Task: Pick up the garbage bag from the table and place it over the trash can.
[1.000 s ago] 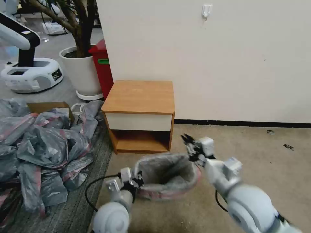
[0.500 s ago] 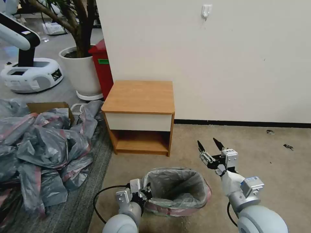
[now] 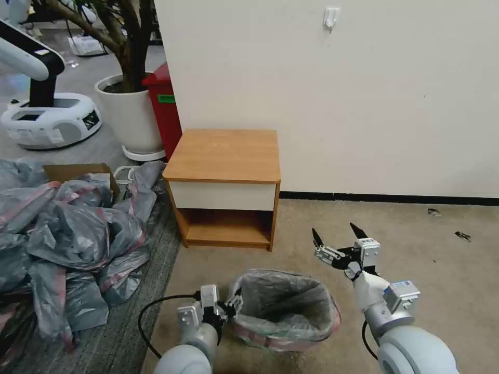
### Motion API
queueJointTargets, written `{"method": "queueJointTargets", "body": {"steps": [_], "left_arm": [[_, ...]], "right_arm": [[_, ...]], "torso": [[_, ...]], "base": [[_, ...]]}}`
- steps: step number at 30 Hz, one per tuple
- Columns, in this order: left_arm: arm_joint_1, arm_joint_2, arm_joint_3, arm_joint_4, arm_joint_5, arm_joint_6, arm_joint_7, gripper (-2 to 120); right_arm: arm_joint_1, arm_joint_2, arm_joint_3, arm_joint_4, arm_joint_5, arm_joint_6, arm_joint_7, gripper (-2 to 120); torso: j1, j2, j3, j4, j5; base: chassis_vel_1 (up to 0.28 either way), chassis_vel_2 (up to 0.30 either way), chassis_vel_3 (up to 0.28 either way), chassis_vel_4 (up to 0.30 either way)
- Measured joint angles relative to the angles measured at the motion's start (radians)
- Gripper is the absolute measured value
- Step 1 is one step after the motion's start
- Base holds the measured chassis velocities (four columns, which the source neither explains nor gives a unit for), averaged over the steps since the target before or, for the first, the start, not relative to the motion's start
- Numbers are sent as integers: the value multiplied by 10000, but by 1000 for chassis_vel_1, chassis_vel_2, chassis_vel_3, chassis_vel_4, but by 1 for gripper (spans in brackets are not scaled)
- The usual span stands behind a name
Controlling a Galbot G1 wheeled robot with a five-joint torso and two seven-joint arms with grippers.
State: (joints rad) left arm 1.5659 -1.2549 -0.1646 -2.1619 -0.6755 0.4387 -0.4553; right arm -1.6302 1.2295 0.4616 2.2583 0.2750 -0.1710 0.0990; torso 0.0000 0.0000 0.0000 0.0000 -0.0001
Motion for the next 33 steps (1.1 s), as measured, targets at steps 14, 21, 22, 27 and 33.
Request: {"method": "queueJointTargets", "body": {"steps": [14,21,22,27,33], "left_arm": [[809,369,-1565,-748,3576,-2283,2785,100],[1855,598,-4264,-1410,5174,-3920,4628,100],[1947,573,-4516,-1436,5187,-3941,4727,100],[2297,369,-5068,-1495,5001,-3741,4810,100],[2311,326,-5059,-1496,4951,-3601,4761,100]], "right_arm": [[-540,62,343,3,306,1012,2,100],[-1479,747,1027,-39,476,2054,167,100],[-1528,858,1134,-51,464,2087,182,100],[-1636,1358,1869,-315,296,2393,178,100],[-1631,1378,1966,-374,255,2398,147,100]], "torso": [[0,0,0,1,-2],[0,0,0,1,2],[0,0,-1,0,1],[0,0,0,0,-1],[0,0,0,0,0]], "base": [[0,0,0,0],[0,0,0,0],[0,0,0,0],[0,0,0,0],[0,0,0,0]]}}
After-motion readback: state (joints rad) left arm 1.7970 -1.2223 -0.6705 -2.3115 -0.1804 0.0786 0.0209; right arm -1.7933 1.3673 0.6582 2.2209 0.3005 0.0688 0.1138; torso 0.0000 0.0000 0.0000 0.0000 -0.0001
